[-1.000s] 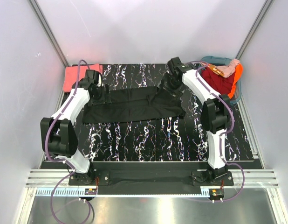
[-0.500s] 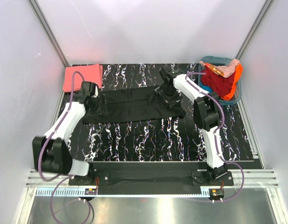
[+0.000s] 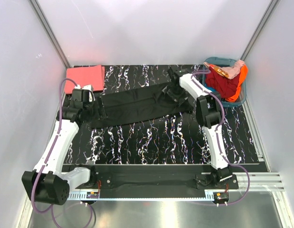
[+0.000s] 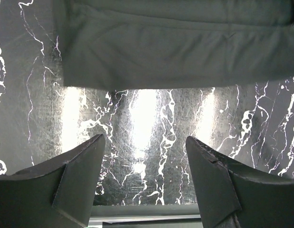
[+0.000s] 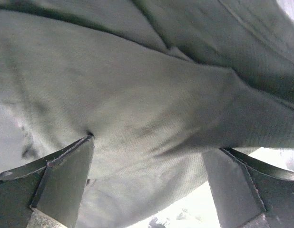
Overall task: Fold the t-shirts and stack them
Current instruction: Fold the tshirt
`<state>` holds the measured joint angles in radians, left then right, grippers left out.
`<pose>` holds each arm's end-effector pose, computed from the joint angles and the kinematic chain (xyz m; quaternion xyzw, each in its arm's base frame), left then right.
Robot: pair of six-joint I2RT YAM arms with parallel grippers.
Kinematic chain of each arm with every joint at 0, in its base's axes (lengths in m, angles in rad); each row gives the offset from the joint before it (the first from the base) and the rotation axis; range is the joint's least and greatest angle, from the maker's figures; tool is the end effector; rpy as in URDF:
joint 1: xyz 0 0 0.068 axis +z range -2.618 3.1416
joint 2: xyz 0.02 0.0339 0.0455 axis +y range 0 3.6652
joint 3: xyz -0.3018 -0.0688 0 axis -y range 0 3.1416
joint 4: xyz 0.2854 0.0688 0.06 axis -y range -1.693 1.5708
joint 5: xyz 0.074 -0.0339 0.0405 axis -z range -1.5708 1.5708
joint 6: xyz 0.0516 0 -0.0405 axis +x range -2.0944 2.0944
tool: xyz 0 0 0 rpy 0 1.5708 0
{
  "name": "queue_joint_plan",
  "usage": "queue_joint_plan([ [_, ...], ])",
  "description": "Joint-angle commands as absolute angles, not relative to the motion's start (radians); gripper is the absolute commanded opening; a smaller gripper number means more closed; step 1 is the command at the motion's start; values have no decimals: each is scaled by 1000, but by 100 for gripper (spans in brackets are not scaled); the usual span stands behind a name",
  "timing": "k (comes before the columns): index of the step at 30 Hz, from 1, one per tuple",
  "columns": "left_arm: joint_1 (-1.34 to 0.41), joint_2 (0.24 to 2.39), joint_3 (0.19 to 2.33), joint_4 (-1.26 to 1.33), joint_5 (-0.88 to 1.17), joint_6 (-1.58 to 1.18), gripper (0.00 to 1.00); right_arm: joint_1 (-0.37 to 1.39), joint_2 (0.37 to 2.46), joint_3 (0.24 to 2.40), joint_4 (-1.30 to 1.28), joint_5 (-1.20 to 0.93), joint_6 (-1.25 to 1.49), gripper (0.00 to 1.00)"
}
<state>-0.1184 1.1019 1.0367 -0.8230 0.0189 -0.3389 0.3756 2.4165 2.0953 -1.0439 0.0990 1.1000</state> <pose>0.2497 -0.0307 0.3266 -0.1005 0.9369 -0.0845 0.3240 0.5240 0.2011 0.1578 0.3568 0.9272 0.0326 0.1090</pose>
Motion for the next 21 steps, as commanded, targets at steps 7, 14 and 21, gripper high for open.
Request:
queue_joint_plan([
  [7,-178,1306,1130,-747,65,-236,84,271,2771,2749,-990,31,407,100],
  [14,-285,1540,1295,-693,-67,-73,88,288,2375,2436,-902,29,426,100],
  [21,-271,1854,1458,-684,-37,103,84,356,2096,2320,-1123,-23,384,99],
])
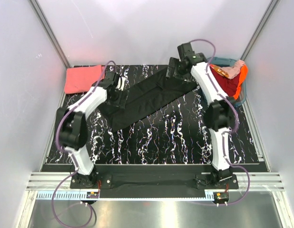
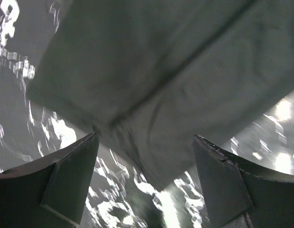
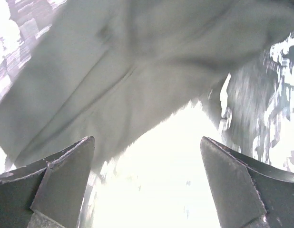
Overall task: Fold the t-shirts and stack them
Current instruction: Fold the tshirt
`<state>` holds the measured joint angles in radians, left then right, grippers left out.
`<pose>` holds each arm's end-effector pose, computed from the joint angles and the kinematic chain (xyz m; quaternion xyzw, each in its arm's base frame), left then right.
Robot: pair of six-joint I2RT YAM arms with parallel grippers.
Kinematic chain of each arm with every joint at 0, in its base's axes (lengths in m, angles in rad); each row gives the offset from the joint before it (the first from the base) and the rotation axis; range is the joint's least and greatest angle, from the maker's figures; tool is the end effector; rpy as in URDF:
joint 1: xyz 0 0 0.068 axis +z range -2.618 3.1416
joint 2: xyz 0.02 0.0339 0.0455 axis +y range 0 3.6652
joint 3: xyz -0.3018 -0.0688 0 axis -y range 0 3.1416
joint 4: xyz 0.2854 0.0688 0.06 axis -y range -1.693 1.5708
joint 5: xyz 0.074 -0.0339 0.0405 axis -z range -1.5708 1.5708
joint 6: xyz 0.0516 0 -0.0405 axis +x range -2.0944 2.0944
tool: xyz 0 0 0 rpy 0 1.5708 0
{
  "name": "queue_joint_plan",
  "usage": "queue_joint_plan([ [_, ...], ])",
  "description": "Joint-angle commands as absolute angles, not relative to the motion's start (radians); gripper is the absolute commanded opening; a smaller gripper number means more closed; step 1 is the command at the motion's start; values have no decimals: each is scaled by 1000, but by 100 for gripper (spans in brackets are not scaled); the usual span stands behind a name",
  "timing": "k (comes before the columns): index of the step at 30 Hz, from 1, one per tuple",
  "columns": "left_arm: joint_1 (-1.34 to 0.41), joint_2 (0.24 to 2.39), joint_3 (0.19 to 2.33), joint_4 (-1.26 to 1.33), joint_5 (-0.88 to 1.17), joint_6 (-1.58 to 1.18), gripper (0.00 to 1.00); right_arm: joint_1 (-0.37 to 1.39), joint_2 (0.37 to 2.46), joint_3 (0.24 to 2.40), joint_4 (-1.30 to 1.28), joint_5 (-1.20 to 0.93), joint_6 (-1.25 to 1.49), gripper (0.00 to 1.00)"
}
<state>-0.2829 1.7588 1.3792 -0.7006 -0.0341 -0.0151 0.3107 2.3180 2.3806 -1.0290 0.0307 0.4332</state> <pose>0.4066 -0.1164 0.2492 0.1254 0.9618 -0.0197 0.2426 0.5504 0.1751 0.3093 0.0630 0.9525 0.0945 0.2826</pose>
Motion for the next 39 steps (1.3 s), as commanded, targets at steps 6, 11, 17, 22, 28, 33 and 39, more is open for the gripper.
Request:
queue_joint_plan([
  [6,-272,1947,1525,-663,-98,181,83,370,1705,1878,-1075,-113,416,100],
  [11,-261,2006,1542,-692,-81,164,83,371,1467,1663,-1089,-126,428,100],
  [17,-261,2023,1450,-707,-39,80,82,371,1376,1565,-1072,-156,433,100],
  [22,-279,2003,1352,-732,-6,-35,80,371,1374,1571,-1054,-190,439,100],
  [28,-339,1951,1284,-813,61,-146,76,371,1361,1539,-1035,-209,445,99],
  [33,-478,1862,1165,-827,136,-342,76,373,1336,1468,-1006,-192,469,100],
  [39,-661,1738,1120,-698,267,-618,76,370,1383,1401,-973,-132,515,100],
])
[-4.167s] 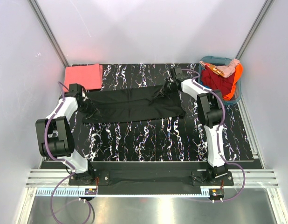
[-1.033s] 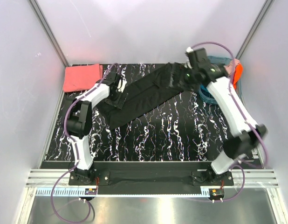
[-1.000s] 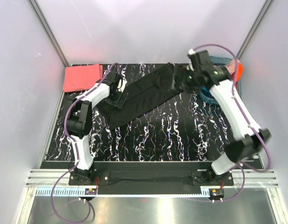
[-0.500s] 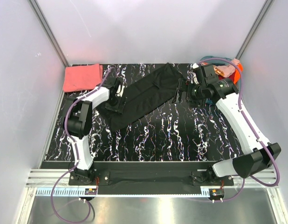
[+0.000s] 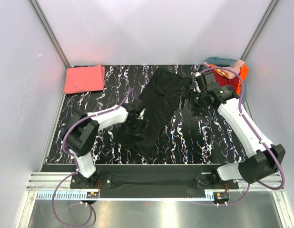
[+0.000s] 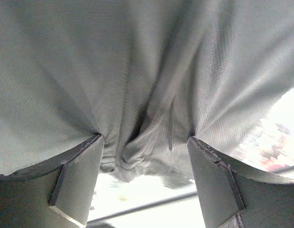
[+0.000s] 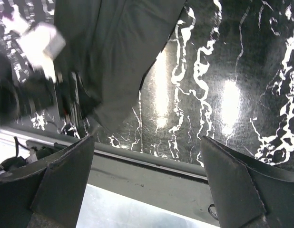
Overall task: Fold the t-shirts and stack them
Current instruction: Fold the tshirt
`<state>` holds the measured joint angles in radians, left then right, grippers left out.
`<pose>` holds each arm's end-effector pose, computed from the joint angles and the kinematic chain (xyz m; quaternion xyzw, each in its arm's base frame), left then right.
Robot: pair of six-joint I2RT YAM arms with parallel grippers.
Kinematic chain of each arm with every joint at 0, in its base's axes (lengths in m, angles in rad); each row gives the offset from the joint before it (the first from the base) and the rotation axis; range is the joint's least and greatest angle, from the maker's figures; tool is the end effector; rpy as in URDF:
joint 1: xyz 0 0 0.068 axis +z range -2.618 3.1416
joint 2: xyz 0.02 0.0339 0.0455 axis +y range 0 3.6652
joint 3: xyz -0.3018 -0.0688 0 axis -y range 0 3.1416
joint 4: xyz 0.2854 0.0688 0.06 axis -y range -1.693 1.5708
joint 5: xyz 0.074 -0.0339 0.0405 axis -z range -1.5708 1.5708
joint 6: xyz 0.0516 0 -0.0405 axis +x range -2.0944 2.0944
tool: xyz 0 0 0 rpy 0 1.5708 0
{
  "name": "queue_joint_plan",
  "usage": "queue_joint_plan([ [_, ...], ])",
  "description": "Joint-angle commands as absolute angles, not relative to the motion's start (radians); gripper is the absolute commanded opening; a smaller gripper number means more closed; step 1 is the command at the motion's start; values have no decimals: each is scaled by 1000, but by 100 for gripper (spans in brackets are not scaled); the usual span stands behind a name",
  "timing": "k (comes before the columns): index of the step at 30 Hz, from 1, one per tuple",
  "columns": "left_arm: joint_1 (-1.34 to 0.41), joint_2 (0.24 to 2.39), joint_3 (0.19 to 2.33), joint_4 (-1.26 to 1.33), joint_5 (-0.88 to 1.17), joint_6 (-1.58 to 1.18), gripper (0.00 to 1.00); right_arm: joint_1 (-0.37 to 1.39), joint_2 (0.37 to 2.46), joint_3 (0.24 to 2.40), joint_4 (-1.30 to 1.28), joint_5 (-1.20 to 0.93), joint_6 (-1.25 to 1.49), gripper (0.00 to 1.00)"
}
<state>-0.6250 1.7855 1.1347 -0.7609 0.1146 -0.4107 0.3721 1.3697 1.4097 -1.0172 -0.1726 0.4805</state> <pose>0.2946 -0.2198 0.1595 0.1110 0.9890 -0.0889 0.0407 0.2877 0.1218 0.3771 0.0264 0.9527 0.1955 0.2312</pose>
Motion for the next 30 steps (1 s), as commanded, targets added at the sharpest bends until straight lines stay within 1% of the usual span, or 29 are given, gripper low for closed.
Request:
queue_joint_plan([
  [1,-675,1723,1126,-684,279,-646,77,370,1403,1405,-974,-114,529,100],
  [5,-681,1600,1147,-623,308,-725,77,370,1587,1514,-979,-6,548,100],
  [6,-680,1536,1166,-612,299,-724,77,368,1623,1543,-968,26,549,100],
  [9,-666,1458,1206,-607,281,-674,78,368,1768,1693,-940,72,569,100],
  [10,-661,1410,1233,-614,270,-657,79,370,1854,1792,-942,95,584,100],
  [12,-629,1372,1252,-629,270,-614,79,368,1951,1905,-945,115,595,100],
  [13,-615,1336,1259,-637,270,-577,80,368,2061,2042,-959,151,604,100],
  [15,-565,1324,1270,-699,278,-542,81,367,2184,2203,-1027,173,615,100],
  [16,-546,1325,1270,-728,307,-526,82,368,2306,2377,-1057,182,623,99],
  [18,-505,1332,1258,-805,339,-480,80,368,2414,2530,-1110,190,629,100],
  [19,-499,1321,1243,-813,312,-468,80,370,2496,2625,-1112,175,649,100],
  [21,-477,1261,1169,-781,285,-427,80,370,2545,2661,-1060,169,675,100],
  [26,-382,1220,1095,-778,279,-379,80,393,2554,2508,-843,244,687,100],
  [30,-350,1184,1046,-730,288,-390,80,422,2632,2606,-873,354,638,98],
])
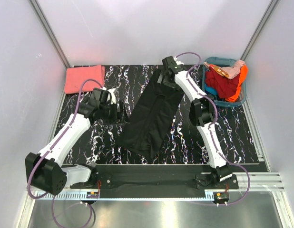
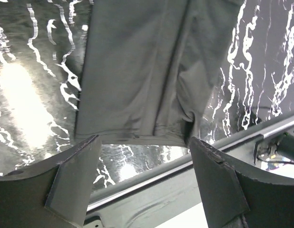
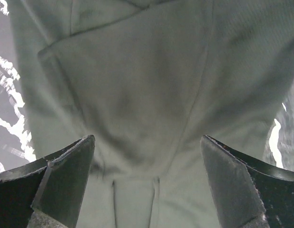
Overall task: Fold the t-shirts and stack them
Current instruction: Fold the tshirt
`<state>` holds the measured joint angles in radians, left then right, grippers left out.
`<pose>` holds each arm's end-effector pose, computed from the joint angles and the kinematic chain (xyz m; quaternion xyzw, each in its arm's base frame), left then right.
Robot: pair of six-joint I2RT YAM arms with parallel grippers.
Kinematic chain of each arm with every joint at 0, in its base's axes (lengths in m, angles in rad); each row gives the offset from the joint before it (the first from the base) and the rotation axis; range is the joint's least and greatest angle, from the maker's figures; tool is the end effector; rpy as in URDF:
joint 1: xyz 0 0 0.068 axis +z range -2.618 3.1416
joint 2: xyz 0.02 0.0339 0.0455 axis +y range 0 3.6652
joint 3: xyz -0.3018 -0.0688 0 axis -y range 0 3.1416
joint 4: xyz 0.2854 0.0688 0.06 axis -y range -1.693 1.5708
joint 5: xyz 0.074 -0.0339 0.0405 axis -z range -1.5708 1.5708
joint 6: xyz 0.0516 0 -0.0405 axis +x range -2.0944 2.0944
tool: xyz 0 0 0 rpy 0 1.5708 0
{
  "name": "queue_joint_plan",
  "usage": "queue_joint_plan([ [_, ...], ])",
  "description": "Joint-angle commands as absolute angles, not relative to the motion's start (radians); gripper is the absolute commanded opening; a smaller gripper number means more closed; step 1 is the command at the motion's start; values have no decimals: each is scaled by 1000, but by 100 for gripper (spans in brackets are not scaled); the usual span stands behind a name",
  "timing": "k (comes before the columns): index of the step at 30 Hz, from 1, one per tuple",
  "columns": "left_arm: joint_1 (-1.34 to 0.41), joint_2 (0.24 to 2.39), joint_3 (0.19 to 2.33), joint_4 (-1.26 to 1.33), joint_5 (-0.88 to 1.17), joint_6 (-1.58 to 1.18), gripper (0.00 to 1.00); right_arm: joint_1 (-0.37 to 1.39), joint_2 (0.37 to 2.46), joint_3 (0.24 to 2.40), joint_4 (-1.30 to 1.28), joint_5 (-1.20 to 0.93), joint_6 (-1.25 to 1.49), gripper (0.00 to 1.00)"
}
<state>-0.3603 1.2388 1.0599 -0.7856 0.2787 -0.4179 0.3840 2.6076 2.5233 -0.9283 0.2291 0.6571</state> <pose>0.2604 -0.1133 0.3055 0.0142 0.9460 -0.2348 0.2232 0.5932 0.2270 0.1975 0.1612 0.9418 0.0408 0.2921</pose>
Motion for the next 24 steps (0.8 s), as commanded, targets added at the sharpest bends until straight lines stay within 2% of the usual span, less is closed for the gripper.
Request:
queue_joint_plan([
  [1,-347,1166,1025,-721,291,-400,80,425,2660,2637,-880,376,631,98],
  [7,-331,1126,965,-663,304,-440,80,431,2698,2583,-850,287,655,92],
  [12,-305,1127,963,-653,310,-434,80,460,2793,2686,-842,203,588,87],
  [21,-270,1086,888,-644,319,-448,80,546,2821,2737,-589,68,391,86],
  [24,-265,1081,867,-649,322,-463,80,552,2772,2760,-537,8,379,85],
])
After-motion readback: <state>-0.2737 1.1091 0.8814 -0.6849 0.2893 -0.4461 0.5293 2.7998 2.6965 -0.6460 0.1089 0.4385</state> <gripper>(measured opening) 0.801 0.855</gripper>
